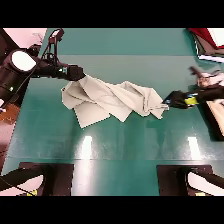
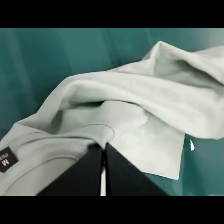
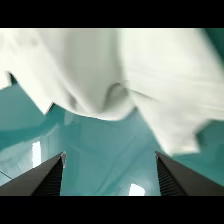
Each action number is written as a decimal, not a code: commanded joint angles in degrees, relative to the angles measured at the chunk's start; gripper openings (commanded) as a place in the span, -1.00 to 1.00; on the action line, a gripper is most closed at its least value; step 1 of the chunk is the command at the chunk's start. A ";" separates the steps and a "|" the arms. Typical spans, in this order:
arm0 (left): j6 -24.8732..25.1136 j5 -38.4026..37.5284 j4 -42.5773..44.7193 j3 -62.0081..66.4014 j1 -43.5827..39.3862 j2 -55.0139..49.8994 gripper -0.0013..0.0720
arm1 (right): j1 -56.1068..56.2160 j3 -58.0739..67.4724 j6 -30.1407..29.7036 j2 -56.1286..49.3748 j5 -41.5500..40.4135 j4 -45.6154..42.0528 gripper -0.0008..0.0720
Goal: Fold the shirts.
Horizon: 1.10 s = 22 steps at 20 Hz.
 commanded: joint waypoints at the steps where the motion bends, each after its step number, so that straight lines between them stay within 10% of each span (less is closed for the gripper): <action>1: 0.48 -3.37 -0.09 1.14 0.17 0.04 -0.89 | 12.68 0.02 -0.48 -5.99 -10.67 0.61 0.72; 6: 0.48 -4.15 -0.07 1.14 0.15 0.04 -0.89 | 18.86 0.04 3.52 -11.02 -22.29 0.70 0.67; 9: 0.46 -4.26 -0.09 1.14 0.17 0.04 -0.89 | 18.86 0.07 3.15 -11.67 -23.89 0.57 -0.82; 10: 0.46 -4.76 -0.07 1.16 0.17 0.07 -0.89 | 18.86 0.04 2.43 -11.08 -24.74 0.59 -0.93; 22: 0.42 -16.55 -1.88 33.83 4.57 15.32 -0.89 | -6.36 26.18 1.88 19.54 -4.52 0.57 -0.94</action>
